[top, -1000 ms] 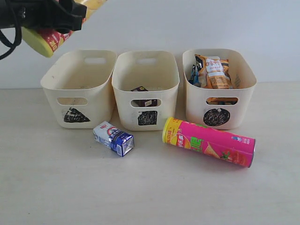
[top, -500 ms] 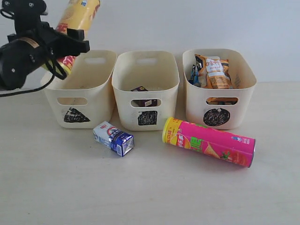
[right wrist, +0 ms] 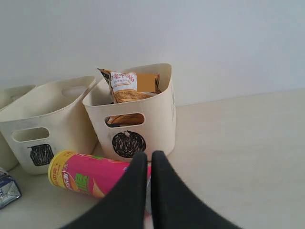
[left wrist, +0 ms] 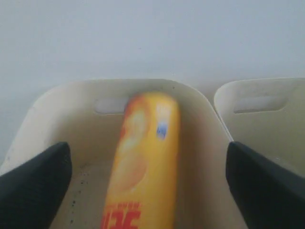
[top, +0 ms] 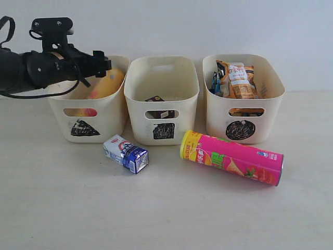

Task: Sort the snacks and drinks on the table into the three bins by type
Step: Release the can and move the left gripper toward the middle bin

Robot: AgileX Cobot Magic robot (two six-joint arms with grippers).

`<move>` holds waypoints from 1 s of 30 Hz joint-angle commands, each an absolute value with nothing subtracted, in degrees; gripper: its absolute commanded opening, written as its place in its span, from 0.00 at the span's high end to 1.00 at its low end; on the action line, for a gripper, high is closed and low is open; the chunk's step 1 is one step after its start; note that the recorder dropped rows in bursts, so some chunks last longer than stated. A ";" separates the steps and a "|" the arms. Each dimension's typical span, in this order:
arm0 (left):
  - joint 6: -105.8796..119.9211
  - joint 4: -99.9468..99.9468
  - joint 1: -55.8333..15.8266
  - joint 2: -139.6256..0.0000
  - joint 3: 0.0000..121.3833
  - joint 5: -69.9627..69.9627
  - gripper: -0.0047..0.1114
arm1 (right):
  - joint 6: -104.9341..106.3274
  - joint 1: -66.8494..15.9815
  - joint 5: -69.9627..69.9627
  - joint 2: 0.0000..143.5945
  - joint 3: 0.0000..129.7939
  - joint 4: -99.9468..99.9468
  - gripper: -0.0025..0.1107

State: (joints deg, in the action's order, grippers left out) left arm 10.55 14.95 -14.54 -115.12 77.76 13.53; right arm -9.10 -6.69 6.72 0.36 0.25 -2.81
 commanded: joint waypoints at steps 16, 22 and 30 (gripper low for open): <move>22.44 15.43 -19.71 -97.87 81.32 -18.44 0.93 | -8.92 -6.33 6.80 0.00 0.00 -2.77 0.98; 37.83 15.43 -26.68 -95.46 81.32 -27.82 0.93 | -8.92 -6.33 6.94 0.00 0.00 -2.77 0.98; 55.04 15.75 -35.01 -95.42 81.32 -36.57 0.93 | -9.04 -6.33 7.06 0.00 0.00 -2.77 0.98</move>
